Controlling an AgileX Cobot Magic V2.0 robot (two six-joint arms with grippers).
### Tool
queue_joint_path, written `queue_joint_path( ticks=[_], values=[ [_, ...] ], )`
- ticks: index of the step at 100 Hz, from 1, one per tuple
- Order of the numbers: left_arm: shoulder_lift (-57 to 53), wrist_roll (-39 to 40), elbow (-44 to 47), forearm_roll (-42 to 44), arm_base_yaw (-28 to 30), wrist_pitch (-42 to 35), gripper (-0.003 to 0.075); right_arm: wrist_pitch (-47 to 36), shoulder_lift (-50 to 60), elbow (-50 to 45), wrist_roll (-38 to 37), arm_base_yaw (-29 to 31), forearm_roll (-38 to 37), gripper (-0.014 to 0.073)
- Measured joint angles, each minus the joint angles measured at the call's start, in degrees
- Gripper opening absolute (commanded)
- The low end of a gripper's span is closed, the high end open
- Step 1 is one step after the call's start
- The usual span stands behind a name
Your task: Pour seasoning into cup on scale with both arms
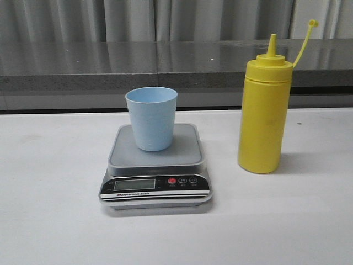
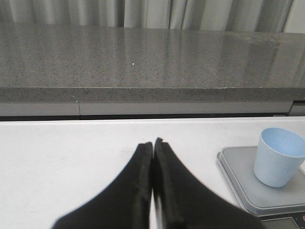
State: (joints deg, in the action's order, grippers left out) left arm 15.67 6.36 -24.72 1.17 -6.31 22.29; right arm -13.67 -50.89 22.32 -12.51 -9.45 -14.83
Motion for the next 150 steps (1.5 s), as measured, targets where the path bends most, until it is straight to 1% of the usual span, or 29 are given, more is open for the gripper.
queue_joint_path(
  ticks=[10,14,19,24,26,29,31,32,35,36,38,41,50,75,101,120,134,150],
  values=[
    [0.0,0.0,0.0,0.0,0.0,0.0,-0.002,-0.79,-3.21,0.0,-0.04,-0.23,-0.13,-0.0058],
    [0.0,0.0,0.0,0.0,0.0,0.0,-0.002,-1.32,-4.42,0.0,-0.04,-0.23,-0.25,-0.0031],
    [0.0,0.0,0.0,0.0,0.0,0.0,-0.002,-2.24,-5.68,0.0,-0.04,-0.23,-0.37,0.0033],
    [0.0,0.0,0.0,0.0,0.0,0.0,-0.002,-3.57,-6.83,0.0,-0.04,-0.23,-0.37,0.0135],
    [0.0,0.0,0.0,0.0,0.0,0.0,-0.002,-4.03,-7.31,0.0,-0.04,-0.23,-0.37,0.019],
    [0.0,0.0,0.0,0.0,0.0,0.0,-0.002,-5.18,-7.93,0.0,-0.04,-0.23,-0.37,0.0295],
    [0.0,0.0,0.0,0.0,0.0,0.0,-0.002,-5.92,-8.41,0.0,-0.14,-0.23,-0.37,0.034],
    [0.0,0.0,0.0,0.0,0.0,0.0,-0.002,-6.2,-8.71,0.0,-0.13,-0.23,-0.37,0.0387],
    [0.0,0.0,0.0,0.0,0.0,0.0,-0.002,-7.5,-9.35,0.0,-0.13,-0.23,-0.46,0.0481],
    [0.0,0.0,0.0,0.0,0.0,0.0,-0.002,-8.17,-9.52,0.0,-0.13,-0.23,-0.46,0.0527],
    [0.0,0.0,0.0,0.0,0.0,0.0,-0.002,-9.21,-10.01,-0.12,-0.13,-0.23,-0.46,0.0571],
    [0.0,0.0,0.0,0.0,0.0,0.0,-0.002,-10.75,-10.87,-0.55,-0.13,-0.23,-0.46,0.0671],
    [0.0,0.0,0.0,0.0,0.0,0.1,-0.002,-15.05,-13.11,-1.69,-0.13,-0.23,-0.59,0.0634],
    [0.0,0.0,0.0,0.0,0.0,0.1,-0.002,-23.87,-21.36,-4.89,-0.17,-0.28,-0.69,0.0636],
    [0.0,0.0,0.0,0.0,0.0,0.1,-0.002,-37.63,-31.83,-5.02,-0.26,-0.28,-0.78,0.0636],
    [0.0,0.0,0.0,0.0,0.0,0.1,-0.002,-45.92,-39.6,-4.73,-0.15,-0.28,-0.78,0.0636],
    [0.0,0.0,0.0,0.0,0.0,0.1,-0.002,-49.74,-44.38,-3.58,-0.06,-0.28,-0.78,0.0636],
    [0.0,0.0,0.0,0.0,0.0,0.1,-0.002,-50.9,-48.13,-0.99,0.2,-0.28,-1.96,0.0636]
  ],
)
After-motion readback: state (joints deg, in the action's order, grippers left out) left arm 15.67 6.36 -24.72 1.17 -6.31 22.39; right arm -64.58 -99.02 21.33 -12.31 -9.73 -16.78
